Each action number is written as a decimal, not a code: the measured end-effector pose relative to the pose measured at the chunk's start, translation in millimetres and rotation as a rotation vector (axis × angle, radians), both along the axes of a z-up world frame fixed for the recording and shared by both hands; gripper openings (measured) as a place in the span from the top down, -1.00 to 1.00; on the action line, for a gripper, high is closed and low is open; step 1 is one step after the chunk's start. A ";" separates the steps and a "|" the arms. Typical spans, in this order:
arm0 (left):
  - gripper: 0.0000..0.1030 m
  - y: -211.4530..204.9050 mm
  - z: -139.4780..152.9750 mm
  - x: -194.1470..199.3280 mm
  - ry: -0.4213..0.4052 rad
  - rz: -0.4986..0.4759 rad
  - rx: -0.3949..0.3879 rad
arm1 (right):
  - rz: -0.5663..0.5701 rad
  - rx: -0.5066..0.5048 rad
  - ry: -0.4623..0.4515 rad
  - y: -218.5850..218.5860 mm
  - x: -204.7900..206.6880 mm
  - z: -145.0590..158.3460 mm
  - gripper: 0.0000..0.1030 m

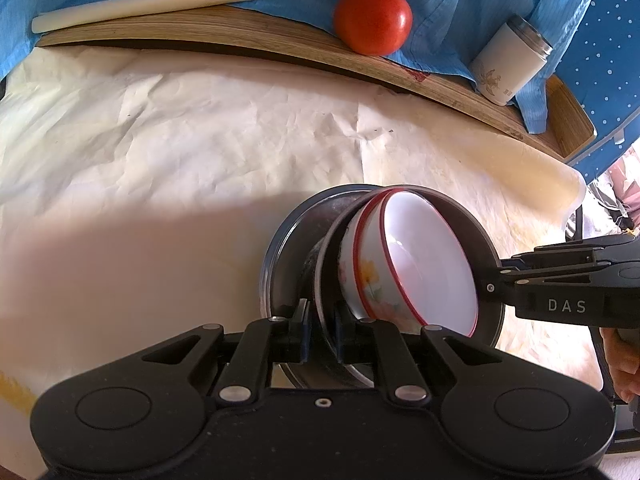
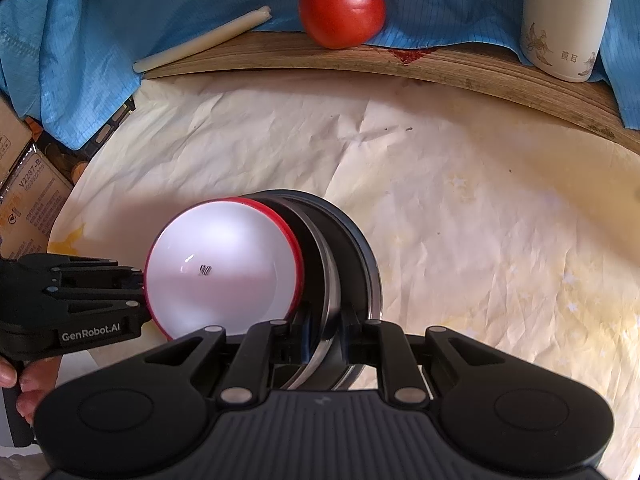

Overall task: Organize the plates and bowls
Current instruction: 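Lower the steel bowl with both tools onto the steel plate stack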

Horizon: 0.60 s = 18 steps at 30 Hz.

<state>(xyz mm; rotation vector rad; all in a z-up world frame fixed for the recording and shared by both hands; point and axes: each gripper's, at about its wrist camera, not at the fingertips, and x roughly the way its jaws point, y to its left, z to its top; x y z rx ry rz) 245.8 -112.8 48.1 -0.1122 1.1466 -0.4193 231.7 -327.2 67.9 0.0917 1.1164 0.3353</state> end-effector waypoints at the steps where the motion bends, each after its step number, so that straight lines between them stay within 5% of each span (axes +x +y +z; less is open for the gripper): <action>1: 0.77 0.4 0.0 -0.1 0.000 0.000 0.000 | 0.000 0.000 0.000 0.0 -0.1 -0.1 0.69; 18: 0.70 -0.3 2.7 -2.7 -0.013 0.006 0.012 | 0.009 -0.025 -0.035 1.2 -6.8 -1.5 0.69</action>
